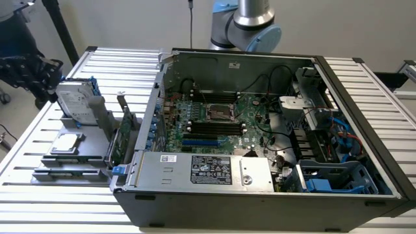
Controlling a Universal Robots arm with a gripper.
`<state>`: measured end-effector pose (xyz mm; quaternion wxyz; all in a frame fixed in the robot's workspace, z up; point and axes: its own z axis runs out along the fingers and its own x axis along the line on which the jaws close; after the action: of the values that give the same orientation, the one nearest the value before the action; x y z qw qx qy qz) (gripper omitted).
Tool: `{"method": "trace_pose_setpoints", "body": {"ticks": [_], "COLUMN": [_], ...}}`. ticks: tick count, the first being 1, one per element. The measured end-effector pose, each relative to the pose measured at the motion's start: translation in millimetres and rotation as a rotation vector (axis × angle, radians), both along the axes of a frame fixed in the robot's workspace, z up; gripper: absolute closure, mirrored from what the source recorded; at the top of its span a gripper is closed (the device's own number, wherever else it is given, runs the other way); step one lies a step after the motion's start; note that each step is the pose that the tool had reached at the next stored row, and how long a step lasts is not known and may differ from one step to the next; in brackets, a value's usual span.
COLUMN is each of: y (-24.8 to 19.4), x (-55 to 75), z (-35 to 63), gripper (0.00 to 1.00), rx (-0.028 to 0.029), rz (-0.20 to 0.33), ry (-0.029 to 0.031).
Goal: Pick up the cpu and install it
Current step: 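Pick up the cpu and move it towards the insertion slot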
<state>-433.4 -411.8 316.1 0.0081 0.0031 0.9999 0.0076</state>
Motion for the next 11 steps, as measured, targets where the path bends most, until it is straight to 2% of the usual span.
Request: {"method": "trace_pose_setpoints", "body": {"ticks": [1, 4, 7, 8, 11], "y": [-1.2, -3.6, -4.9, -5.3, -6.5], "x": [0.3, 1.7, 3.1, 3.6, 4.5], "z": [-1.8, -7.3, -12.7, -14.5, -20.1], "gripper": [0.7, 0.53, 0.47, 0.4, 0.4], "rx": [-0.0001, -0.0001, -0.0002, -0.0002, -0.0001], "rz": [0.0, 0.0, 0.0, 0.0, -0.001], "ry": [0.0002, 0.0001, 0.0002, 0.0002, 0.0002]}}
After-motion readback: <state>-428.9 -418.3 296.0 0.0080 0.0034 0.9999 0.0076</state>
